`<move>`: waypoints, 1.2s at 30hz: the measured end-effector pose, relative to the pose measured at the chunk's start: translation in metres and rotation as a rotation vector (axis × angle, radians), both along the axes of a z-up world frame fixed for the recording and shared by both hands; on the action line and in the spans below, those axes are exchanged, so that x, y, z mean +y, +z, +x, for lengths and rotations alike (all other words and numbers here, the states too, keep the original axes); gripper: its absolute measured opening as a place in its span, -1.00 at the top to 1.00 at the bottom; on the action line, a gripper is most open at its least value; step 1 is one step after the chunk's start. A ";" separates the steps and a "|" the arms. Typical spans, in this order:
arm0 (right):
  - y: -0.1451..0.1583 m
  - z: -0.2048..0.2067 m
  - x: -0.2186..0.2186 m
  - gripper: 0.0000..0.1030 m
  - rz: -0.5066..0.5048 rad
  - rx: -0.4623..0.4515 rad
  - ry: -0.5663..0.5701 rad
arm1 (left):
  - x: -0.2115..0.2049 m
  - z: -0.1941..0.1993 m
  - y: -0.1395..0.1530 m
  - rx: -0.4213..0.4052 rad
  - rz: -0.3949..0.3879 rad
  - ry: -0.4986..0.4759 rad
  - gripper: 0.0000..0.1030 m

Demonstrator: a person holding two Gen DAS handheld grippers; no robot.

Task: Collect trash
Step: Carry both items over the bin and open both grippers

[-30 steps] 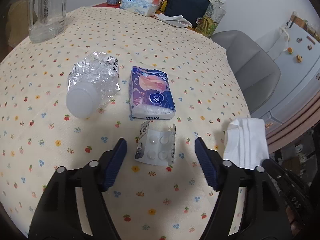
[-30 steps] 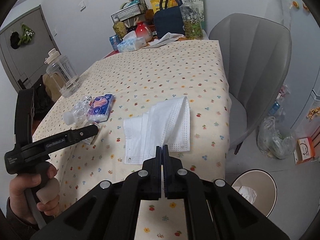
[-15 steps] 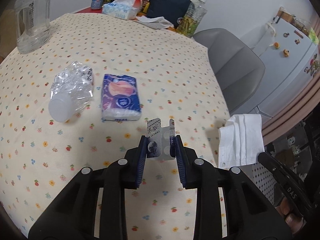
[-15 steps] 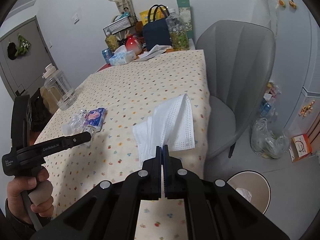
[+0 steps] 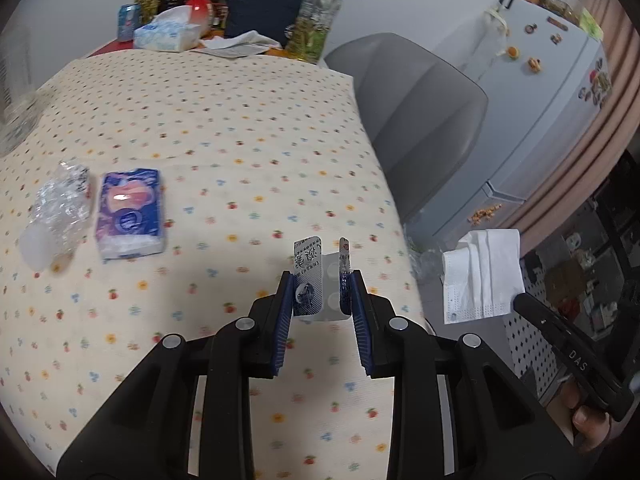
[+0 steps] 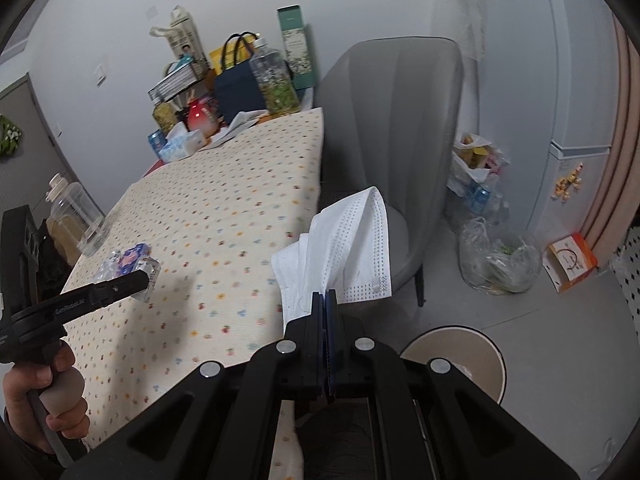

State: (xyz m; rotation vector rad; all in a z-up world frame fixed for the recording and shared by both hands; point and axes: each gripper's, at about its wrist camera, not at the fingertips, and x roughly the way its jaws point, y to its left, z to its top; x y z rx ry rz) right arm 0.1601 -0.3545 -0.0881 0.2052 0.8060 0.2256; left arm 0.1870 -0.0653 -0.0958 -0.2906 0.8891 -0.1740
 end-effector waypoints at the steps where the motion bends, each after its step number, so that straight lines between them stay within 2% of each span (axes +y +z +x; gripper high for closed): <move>1: -0.002 0.000 -0.005 0.95 0.002 0.003 -0.010 | -0.006 0.002 0.000 0.001 0.003 -0.011 0.45; 11: -0.039 -0.002 -0.049 0.95 0.024 0.065 -0.088 | -0.060 0.017 -0.011 0.034 0.033 -0.101 0.45; 25: -0.104 0.004 -0.099 0.94 0.068 0.170 -0.182 | -0.112 0.030 -0.034 0.092 0.079 -0.185 0.45; 30: -0.123 0.007 -0.112 0.87 0.097 0.202 -0.213 | -0.129 0.033 -0.037 0.096 0.102 -0.210 0.45; 31: -0.129 0.008 -0.115 0.83 0.109 0.219 -0.222 | -0.131 0.033 -0.037 0.095 0.105 -0.214 0.45; 33: -0.139 0.008 -0.121 0.46 0.128 0.244 -0.235 | -0.136 0.034 -0.039 0.105 0.102 -0.223 0.45; 34: -0.142 0.007 -0.123 0.03 0.135 0.247 -0.245 | -0.137 0.034 -0.039 0.106 0.105 -0.226 0.45; 36: -0.145 0.003 -0.128 -0.04 0.142 0.239 -0.263 | -0.141 0.033 -0.040 0.109 0.108 -0.232 0.45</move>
